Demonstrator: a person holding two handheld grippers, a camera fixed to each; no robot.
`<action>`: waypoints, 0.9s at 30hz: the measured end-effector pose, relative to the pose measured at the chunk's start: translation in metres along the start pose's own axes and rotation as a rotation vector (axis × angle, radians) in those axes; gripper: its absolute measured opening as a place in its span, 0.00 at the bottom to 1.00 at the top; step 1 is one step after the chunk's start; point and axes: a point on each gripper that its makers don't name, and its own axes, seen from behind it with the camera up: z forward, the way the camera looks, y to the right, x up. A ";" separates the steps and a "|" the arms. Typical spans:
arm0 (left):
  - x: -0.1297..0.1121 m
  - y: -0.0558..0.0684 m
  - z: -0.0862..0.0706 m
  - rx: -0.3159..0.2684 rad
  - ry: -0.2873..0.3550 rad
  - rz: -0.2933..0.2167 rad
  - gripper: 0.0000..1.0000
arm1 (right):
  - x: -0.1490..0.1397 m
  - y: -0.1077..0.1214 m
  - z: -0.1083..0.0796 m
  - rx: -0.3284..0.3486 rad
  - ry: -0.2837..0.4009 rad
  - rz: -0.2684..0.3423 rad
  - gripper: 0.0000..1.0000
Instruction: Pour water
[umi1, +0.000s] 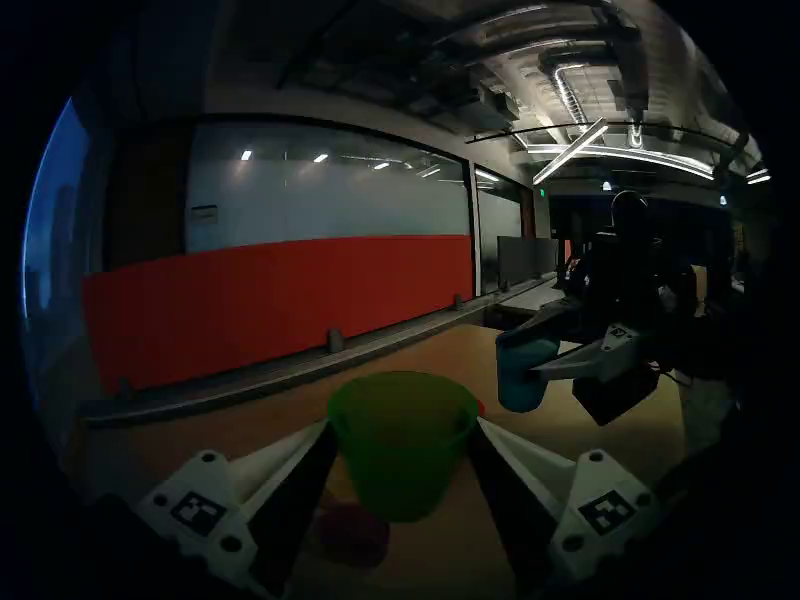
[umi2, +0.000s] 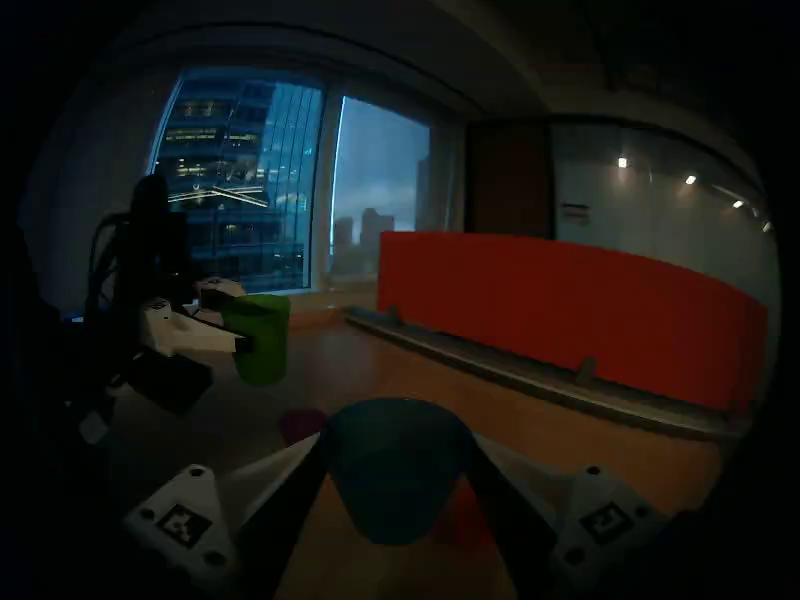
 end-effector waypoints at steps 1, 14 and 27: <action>0.000 0.000 0.000 0.000 0.000 0.001 0.86 | 0.001 0.000 0.000 0.000 0.001 -0.002 0.96; -0.006 0.005 0.002 -0.012 0.000 0.000 0.86 | 0.016 -0.001 -0.002 0.008 0.015 -0.025 0.96; -0.014 0.015 0.004 -0.035 0.002 -0.002 0.86 | 0.045 -0.001 -0.002 0.023 0.033 -0.082 0.96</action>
